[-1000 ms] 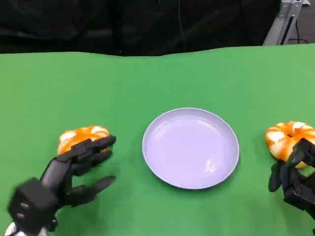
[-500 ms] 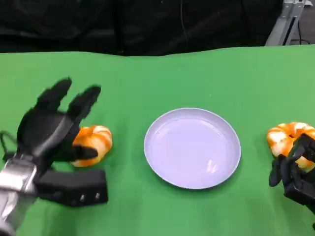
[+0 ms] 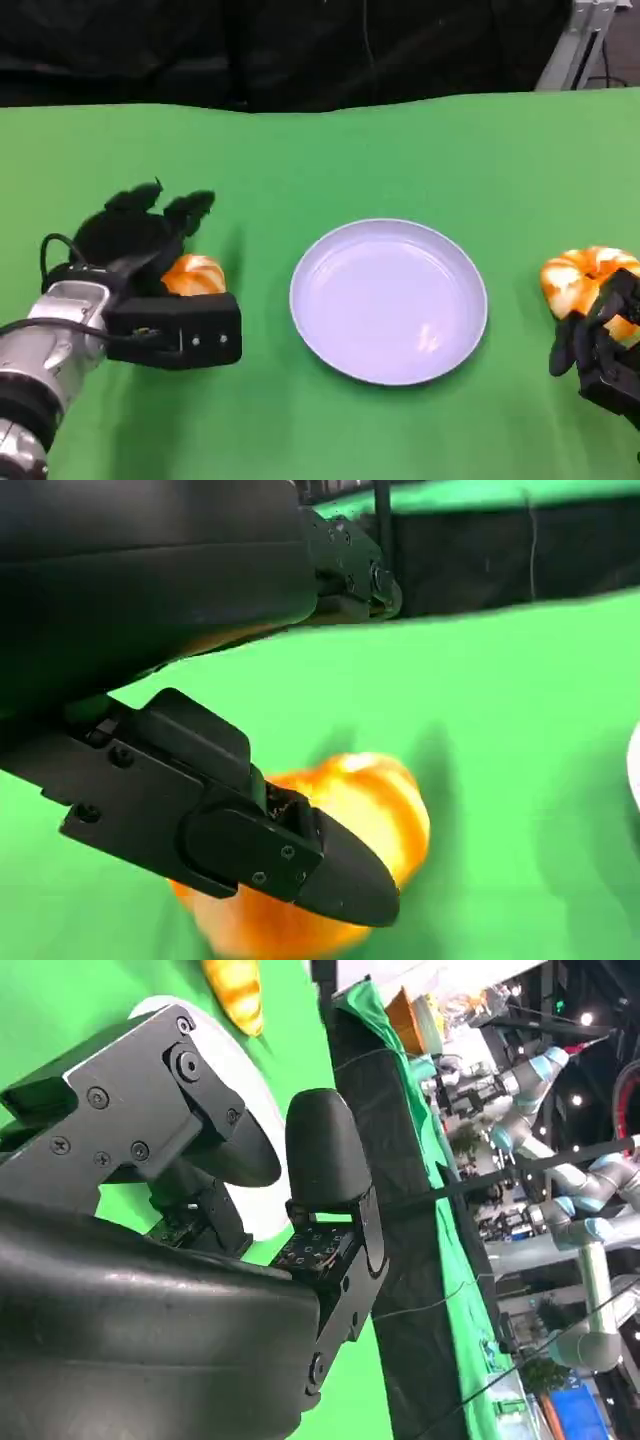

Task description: Grasp the bread from the table and place it into the plate.

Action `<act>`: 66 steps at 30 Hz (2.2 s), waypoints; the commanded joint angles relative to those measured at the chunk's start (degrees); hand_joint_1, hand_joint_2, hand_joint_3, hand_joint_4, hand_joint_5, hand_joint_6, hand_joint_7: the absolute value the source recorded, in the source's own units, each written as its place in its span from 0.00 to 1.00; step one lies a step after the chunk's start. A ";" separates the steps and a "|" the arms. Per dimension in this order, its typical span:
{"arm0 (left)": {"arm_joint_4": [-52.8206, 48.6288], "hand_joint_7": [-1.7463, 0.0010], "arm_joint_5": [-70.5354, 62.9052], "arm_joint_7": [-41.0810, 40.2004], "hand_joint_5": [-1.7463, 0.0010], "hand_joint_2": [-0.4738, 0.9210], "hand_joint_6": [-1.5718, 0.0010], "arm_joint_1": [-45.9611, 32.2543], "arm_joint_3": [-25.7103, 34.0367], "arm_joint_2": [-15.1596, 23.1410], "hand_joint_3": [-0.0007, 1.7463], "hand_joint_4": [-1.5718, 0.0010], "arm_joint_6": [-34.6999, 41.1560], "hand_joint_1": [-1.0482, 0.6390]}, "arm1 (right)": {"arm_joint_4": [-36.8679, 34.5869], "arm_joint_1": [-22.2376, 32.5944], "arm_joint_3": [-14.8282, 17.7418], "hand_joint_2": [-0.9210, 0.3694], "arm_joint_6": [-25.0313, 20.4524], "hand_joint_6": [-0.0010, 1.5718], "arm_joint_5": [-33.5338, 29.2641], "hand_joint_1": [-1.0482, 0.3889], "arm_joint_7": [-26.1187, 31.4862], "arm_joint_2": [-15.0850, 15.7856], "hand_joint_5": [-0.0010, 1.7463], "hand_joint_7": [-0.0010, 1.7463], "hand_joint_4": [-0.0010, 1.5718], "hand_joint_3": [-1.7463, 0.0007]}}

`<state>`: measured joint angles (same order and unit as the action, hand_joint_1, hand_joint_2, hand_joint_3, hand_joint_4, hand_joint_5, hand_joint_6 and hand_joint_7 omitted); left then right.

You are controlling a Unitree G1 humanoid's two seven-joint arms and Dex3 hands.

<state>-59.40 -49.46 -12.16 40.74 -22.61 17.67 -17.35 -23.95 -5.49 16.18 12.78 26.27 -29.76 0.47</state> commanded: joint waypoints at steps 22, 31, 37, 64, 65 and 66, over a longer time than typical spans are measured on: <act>-9.16 0.98 5.10 16.12 0.98 1.00 0.86 6.49 -8.04 -0.44 0.08 0.87 8.48 0.00 | 1.01 0.78 0.14 0.37 -0.03 0.48 0.20 0.71 0.30 0.51 1.00 0.99 0.59 0.17; -13.18 0.97 6.61 9.19 0.96 1.00 0.78 6.09 -7.70 -2.67 0.08 0.76 7.15 0.22 | 0.75 0.77 0.26 0.38 0.32 0.48 0.37 0.72 0.05 0.54 1.00 0.99 0.60 0.16; -13.56 0.96 9.94 4.69 0.33 1.00 0.45 4.62 -5.41 -2.61 0.09 0.56 1.63 0.54 | 1.25 0.96 0.23 0.39 -0.10 0.48 0.59 0.71 -0.04 0.59 1.00 0.98 0.60 0.16; 12.12 0.08 10.16 -2.15 0.00 0.99 0.61 5.57 -4.34 -2.63 0.14 0.59 -3.21 0.60 | 1.12 1.01 0.23 0.39 0.23 0.49 0.27 0.71 -0.05 0.91 1.00 0.99 0.59 0.15; 12.96 0.07 10.12 -1.61 0.00 0.99 0.61 5.56 -4.34 -2.97 0.14 0.59 -2.71 0.61 | 1.02 0.98 0.21 0.39 0.29 0.49 0.23 0.71 -0.05 0.94 1.00 0.99 0.59 0.15; 13.44 0.07 10.47 -1.09 0.00 0.99 0.61 5.64 -4.24 -3.65 0.13 0.59 -2.73 0.61 | 0.93 0.96 0.19 0.39 0.47 0.49 0.21 0.71 -0.14 0.95 1.00 0.99 0.59 0.15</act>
<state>-47.63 -39.77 -14.98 45.26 -27.29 14.75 -20.77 -23.04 -4.42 15.79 12.68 26.27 -29.87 0.65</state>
